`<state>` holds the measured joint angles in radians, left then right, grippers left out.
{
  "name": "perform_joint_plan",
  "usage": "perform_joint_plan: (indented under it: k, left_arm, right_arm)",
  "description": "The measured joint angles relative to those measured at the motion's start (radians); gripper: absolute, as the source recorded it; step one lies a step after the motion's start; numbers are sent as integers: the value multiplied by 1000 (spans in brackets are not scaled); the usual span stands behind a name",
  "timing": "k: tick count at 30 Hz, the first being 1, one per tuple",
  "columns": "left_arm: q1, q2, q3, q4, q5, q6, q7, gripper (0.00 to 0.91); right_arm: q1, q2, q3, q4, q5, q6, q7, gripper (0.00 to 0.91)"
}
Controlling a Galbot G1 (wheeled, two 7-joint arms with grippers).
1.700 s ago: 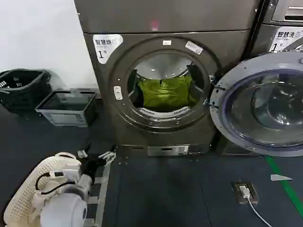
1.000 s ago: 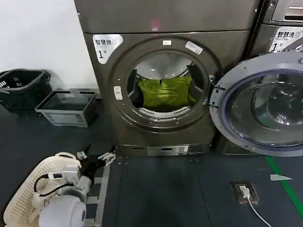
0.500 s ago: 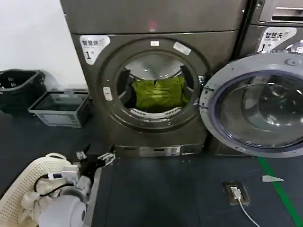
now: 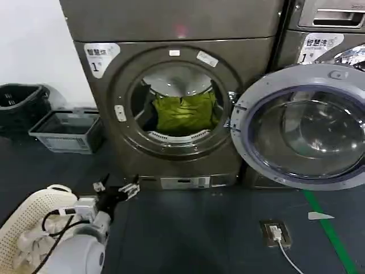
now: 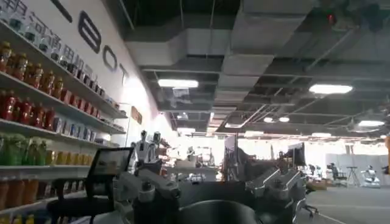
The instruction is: Grasp the clothes from the dryer.
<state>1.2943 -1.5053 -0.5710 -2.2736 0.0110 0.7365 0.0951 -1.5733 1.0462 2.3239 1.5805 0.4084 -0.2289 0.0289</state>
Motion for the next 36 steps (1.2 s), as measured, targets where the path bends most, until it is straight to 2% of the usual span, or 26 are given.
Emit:
perform_joint_plan:
  k: [29,36]
  left_arm:
    - [-9,-2,1,16,4,0,0,907]
    - [-6,-2,0,14,4,0,1,907]
  right_arm:
    - [-9,12,4,-13,-4,11,1,907]
    - [-6,11,3,-15,8,26,15,907]
